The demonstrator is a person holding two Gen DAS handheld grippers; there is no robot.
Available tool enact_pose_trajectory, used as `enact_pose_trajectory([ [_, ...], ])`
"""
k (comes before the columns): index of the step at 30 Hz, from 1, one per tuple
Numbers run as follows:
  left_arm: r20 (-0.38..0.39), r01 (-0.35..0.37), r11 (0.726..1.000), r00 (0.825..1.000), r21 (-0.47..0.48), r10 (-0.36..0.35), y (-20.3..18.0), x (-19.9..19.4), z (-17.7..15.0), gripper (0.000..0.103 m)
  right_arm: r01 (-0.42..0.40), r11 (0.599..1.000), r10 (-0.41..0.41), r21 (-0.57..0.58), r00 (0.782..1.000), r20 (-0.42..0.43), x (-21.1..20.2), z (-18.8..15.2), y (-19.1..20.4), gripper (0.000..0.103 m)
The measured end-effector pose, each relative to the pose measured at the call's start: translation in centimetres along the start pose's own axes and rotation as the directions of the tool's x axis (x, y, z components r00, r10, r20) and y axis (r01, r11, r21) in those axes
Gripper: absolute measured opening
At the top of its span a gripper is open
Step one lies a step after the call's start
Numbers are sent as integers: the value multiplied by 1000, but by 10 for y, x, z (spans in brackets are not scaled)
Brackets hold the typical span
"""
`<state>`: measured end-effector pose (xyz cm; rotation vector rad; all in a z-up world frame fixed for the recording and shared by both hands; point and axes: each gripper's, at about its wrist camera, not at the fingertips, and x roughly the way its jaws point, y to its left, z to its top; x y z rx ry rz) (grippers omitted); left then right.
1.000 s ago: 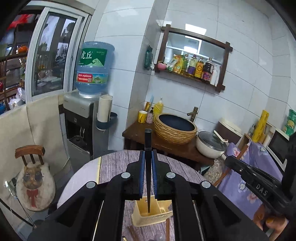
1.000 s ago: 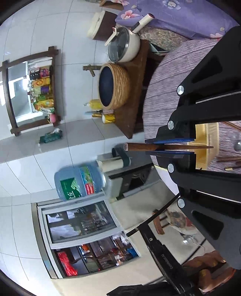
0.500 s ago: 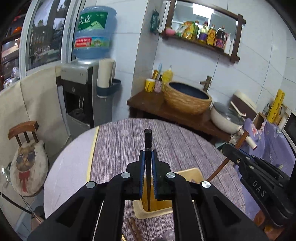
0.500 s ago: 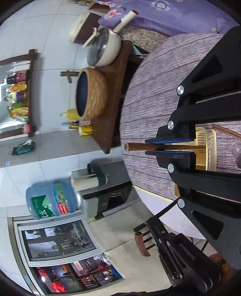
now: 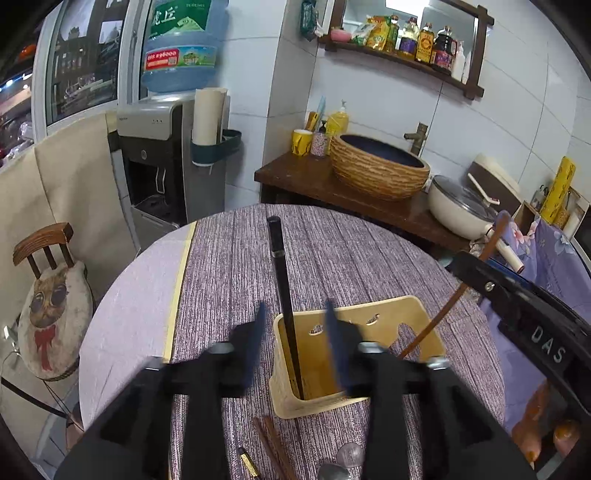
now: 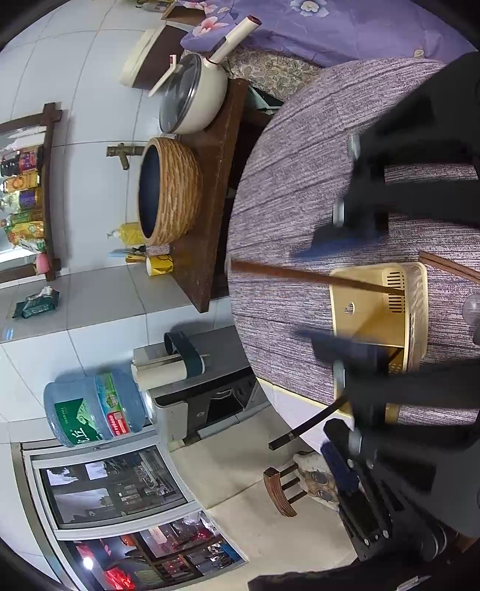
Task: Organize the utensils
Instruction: 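Open both tools to release the chopsticks in the holder, then grasp the translucent spoon with the right tool while the left tool grasps the gold-tipped black stick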
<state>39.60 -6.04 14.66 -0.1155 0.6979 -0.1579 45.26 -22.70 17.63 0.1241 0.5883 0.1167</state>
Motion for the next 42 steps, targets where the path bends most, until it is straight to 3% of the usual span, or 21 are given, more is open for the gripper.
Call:
enact_pose_trajectory([
  [4,91,1,1000,996,12,-2,1,-29,-5,68,28,998,-24,-56,997,72,-20,-3,5,72],
  [9,186,-42,999,982,20,38,10,-64,-26,94,88,993,-77,-82,988,130,-46,-19,2,78],
  [12,190,-84,996,978,3,82,24,-71,-43,96,103,988,-85,-118,985,147,-64,-39,-1,78],
  [17,126,-122,992,984,-36,126,48,-61,-76,96,70,986,-59,-154,996,72,-68,-76,-5,78],
  [24,-38,-117,993,993,-31,116,61,-32,-130,73,1,972,-28,-233,993,-111,-42,-146,2,70],
  [29,-138,-99,995,986,-15,96,62,-16,-163,55,-29,968,-23,-249,979,-203,-25,-183,1,64],
  [33,-203,-80,997,976,-13,76,60,-2,-178,39,-33,969,-24,-244,973,-228,-19,-199,-2,63],
  [42,-241,-81,995,968,-51,67,62,9,-186,33,-76,933,-31,-351,956,-291,1,-216,5,54],
])
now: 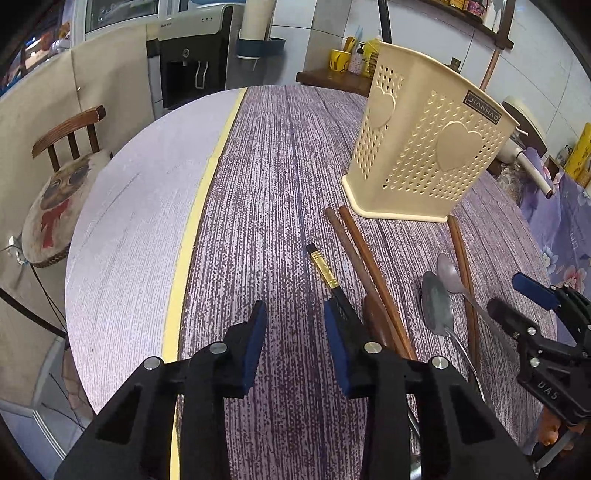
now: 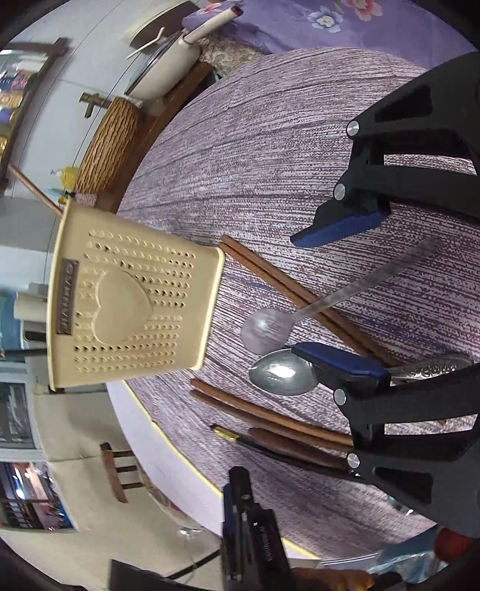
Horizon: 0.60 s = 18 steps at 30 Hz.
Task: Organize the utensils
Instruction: 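Grasp the translucent spoon with the right tool while the left tool grasps the gold-tipped black stick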
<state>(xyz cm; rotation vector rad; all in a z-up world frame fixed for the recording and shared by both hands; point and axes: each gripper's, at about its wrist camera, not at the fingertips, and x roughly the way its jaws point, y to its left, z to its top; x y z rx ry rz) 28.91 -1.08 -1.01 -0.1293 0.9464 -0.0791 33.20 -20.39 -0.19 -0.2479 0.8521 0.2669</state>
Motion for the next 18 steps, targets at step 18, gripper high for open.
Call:
enact_pose_trajectory([
  [18,-18,-3,1000,1000,-11,3,9,2,-2,33,-184,919,126,-349,975,-182,54,32,21,42],
])
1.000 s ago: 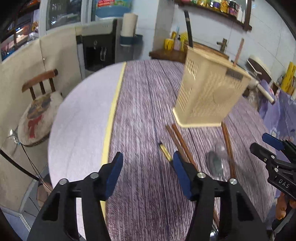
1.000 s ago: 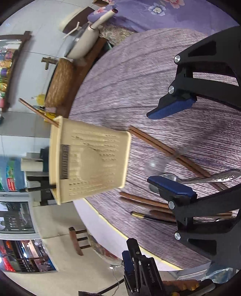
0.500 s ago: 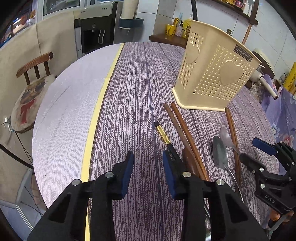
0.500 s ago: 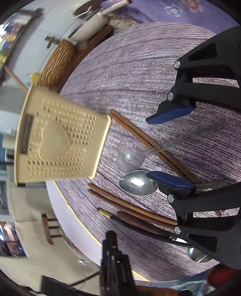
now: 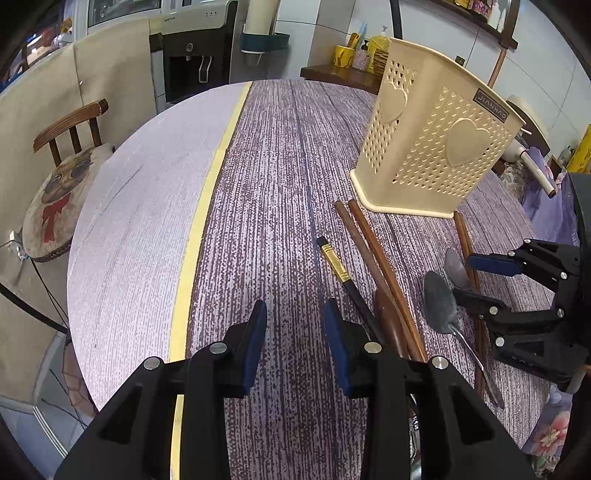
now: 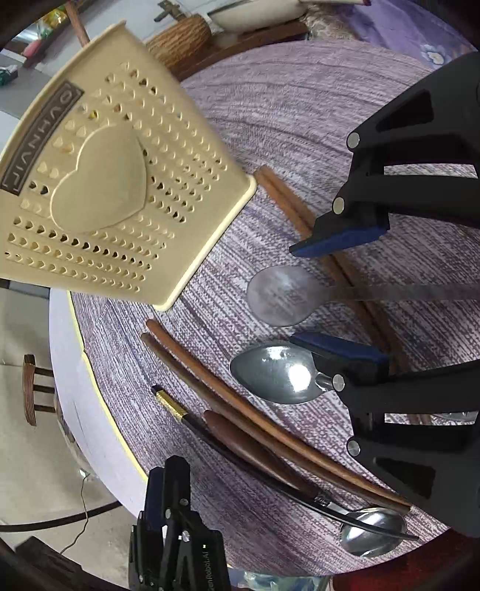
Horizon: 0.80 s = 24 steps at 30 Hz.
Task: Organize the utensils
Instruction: 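Grasp the translucent spoon with the right tool while the left tool grasps the gold-tipped black stick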
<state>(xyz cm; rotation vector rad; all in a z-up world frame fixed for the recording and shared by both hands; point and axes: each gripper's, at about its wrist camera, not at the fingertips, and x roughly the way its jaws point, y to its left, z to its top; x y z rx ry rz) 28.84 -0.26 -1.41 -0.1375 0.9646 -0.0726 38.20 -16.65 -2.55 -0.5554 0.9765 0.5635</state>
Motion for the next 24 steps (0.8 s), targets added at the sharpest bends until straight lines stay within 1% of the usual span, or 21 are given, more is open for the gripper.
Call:
enact_pose_trajectory([
  [3,-3,-1,1000,1000,-8,1,4,0,0,33,-50,999,50,7,999,-9,5,8,-3,42],
  [5,-8,0,1000,1000,-14,0,5,1,0,33,-88,995,89,56,996,-19,9,12,-9,42],
  [7,-12,4,1000,1000,-20,-4,6,1,0,33,-98,992,99,78,995,-17,11,13,-11,42],
  [10,-19,8,1000,1000,-21,-8,4,3,1,33,-90,993,91,72,996,-12,10,12,-8,42],
  [13,-41,32,999,999,-31,-33,0,8,7,33,-137,980,142,142,990,-26,13,13,-17,38],
  [16,-56,32,999,998,-34,-34,-6,13,13,33,-116,983,120,141,992,-24,11,12,-13,37],
  [18,-68,34,999,997,-35,-36,-11,17,16,33,-109,981,114,161,993,-22,11,11,-12,37],
  [21,-66,-6,1000,998,-14,5,-20,23,24,32,-97,978,102,184,995,-19,10,11,-11,37],
  [24,-76,-17,1000,997,-14,16,-24,28,29,32,-81,979,85,185,996,-15,7,8,-10,37],
])
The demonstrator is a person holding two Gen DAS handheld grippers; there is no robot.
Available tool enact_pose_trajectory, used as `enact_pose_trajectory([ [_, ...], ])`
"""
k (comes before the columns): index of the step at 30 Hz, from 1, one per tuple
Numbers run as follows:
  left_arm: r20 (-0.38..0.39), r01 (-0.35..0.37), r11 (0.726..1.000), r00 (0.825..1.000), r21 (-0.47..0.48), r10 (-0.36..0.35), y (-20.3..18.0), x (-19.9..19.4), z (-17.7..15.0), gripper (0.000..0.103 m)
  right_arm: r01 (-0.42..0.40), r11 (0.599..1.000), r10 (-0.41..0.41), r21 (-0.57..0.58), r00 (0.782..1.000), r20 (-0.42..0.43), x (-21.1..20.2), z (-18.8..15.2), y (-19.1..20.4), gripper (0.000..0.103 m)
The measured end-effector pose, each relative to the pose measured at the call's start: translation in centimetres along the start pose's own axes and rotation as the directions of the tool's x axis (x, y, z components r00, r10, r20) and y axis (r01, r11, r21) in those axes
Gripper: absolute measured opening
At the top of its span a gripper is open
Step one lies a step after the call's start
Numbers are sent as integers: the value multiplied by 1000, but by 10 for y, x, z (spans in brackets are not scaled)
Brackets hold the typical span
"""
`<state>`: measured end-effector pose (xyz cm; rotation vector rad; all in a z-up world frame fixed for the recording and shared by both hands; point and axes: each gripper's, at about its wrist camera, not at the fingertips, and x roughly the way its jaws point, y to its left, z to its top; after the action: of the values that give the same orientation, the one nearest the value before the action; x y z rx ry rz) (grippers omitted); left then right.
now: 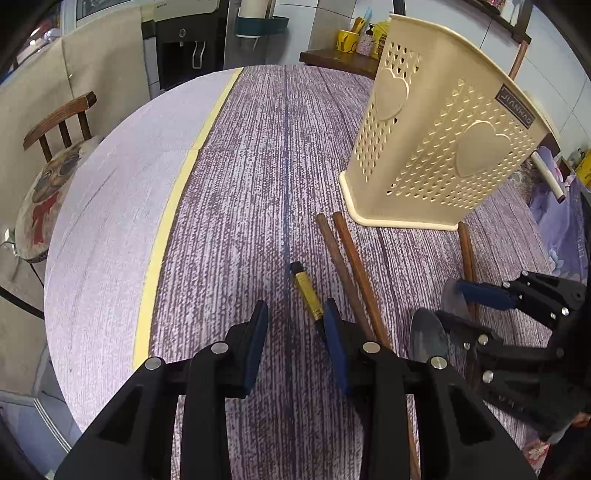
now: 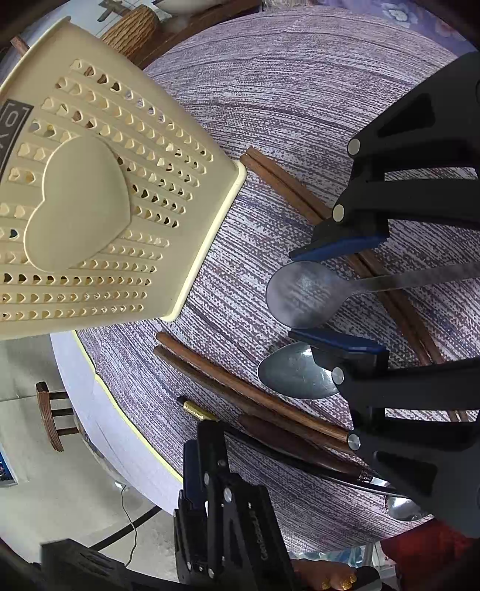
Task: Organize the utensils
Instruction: 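Grasp the translucent spoon with the right tool while the left tool grasps the gold-tipped black stick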
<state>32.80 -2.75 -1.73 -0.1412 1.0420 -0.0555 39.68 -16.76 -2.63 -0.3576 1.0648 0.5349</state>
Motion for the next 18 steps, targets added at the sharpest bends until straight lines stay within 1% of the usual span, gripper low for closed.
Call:
enact_pose_trajectory([
  [1,-6,-13,1000,1000,2,13,-2,2,2,31,0,1000,0,10,1000,0,0,0,0,37],
  [4,-16,-4,1000,1000,-24,4,-2,3,3,31,-2,1000,2,29,1000,0,-2,-2,-3,37],
  [9,-17,-22,999,1000,-28,21,-5,7,7,31,9,999,-9,51,1000,0,-3,-4,-4,37],
  [12,-34,-2,1000,999,-31,0,-9,5,6,30,18,998,-18,60,1000,-2,-2,-3,-3,37],
  [13,-33,-8,1000,999,-19,7,-11,5,5,30,20,998,-20,64,1000,-2,-2,-3,-3,37],
  [16,-23,-40,999,999,-5,40,-15,7,5,20,31,997,-31,66,1000,-7,-2,-2,-1,37],
  [17,-24,-45,999,999,-7,44,-16,8,5,14,32,997,-32,69,999,-10,-2,-1,-1,37],
  [18,-26,-44,999,999,-5,44,-17,8,6,13,32,997,-31,74,999,-14,-2,-1,-1,37],
])
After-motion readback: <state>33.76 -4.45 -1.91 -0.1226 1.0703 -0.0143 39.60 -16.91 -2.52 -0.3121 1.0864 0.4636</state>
